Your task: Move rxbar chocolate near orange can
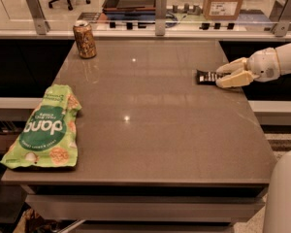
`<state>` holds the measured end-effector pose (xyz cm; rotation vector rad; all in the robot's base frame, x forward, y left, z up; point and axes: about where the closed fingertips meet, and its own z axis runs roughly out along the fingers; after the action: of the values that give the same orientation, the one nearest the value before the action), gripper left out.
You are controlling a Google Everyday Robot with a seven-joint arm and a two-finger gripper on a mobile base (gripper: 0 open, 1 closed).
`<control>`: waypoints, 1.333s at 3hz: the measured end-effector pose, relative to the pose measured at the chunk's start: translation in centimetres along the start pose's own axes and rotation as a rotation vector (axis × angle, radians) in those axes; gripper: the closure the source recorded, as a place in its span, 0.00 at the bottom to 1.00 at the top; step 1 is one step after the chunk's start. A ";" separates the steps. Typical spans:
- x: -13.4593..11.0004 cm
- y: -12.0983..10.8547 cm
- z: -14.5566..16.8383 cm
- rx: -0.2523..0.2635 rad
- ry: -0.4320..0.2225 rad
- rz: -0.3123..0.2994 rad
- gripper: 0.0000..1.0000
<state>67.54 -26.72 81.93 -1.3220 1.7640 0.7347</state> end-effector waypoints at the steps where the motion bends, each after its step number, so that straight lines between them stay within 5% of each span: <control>1: -0.2 0.1 -0.2 0.006 0.001 -0.006 1.00; 2: -3.0 1.5 -1.9 0.050 0.014 -0.067 1.00; 4: -3.6 1.2 -1.9 0.086 0.045 -0.071 1.00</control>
Offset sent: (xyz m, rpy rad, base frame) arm -0.0649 -0.0012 0.0834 -0.1101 -0.2299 -0.0552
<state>66.42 -26.22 85.96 -1.3450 1.7546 0.5878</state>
